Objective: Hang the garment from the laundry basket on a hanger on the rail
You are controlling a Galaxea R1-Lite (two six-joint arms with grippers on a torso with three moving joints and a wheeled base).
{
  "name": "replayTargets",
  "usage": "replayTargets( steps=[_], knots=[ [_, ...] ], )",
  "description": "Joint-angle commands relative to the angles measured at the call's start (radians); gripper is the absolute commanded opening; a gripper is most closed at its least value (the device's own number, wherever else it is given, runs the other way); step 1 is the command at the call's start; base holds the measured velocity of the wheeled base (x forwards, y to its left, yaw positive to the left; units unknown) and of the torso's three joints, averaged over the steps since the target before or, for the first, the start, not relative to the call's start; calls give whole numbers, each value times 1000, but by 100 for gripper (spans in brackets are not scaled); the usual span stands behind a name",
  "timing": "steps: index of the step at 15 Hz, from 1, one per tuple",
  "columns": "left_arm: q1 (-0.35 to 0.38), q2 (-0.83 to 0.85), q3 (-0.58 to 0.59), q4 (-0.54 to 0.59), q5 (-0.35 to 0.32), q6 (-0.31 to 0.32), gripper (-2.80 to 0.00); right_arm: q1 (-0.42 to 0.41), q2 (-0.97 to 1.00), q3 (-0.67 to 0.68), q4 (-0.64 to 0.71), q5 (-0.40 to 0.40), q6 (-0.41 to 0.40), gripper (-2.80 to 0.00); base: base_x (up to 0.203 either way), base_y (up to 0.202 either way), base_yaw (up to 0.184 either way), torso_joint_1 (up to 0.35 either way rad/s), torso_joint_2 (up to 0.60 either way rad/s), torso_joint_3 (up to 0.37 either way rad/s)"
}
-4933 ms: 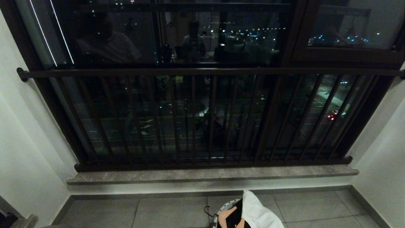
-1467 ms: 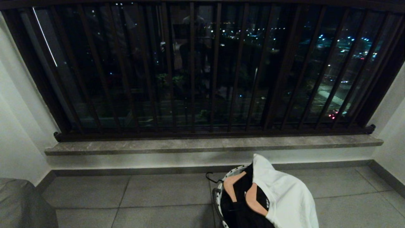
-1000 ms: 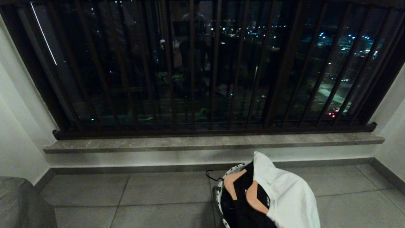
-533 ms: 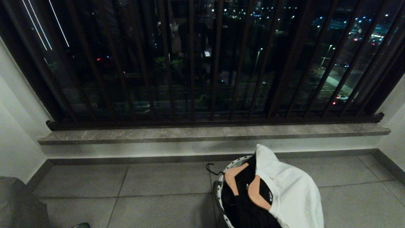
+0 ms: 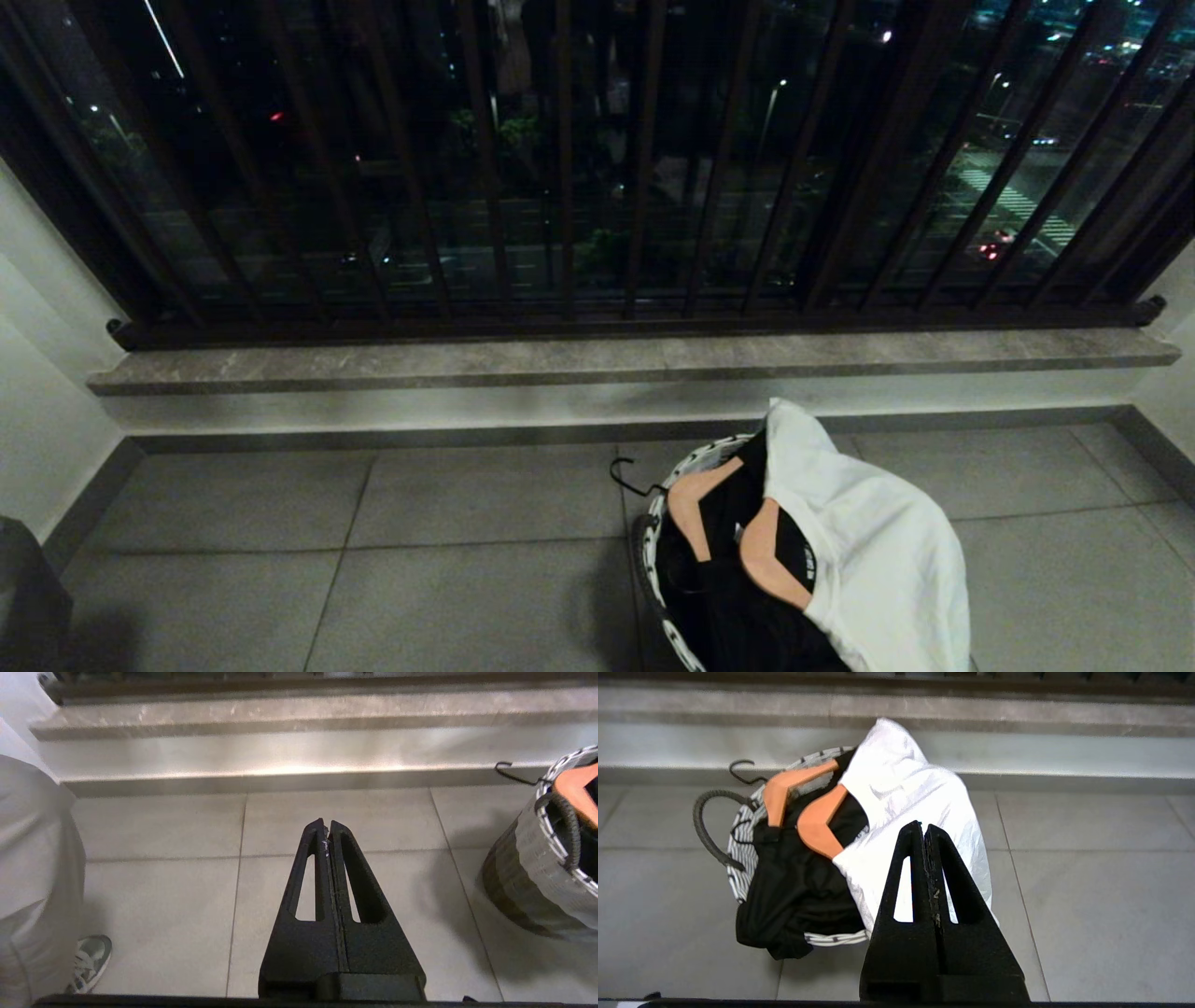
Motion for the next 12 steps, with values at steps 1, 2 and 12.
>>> replayTargets(
  steps=[1,2,12],
  knots=[
    [0,0,2,-1,0,-2,-280,0,1,0,0,0,-2,-280,0,0,0,11,3,-196],
    [0,0,2,-1,0,-3,-280,0,1,0,1,0,-1,-280,0,0,0,-4,0,-190],
    [0,0,2,-1,0,-3,-280,0,1,0,0,0,-2,-280,0,0,0,3,5,-199]
  ],
)
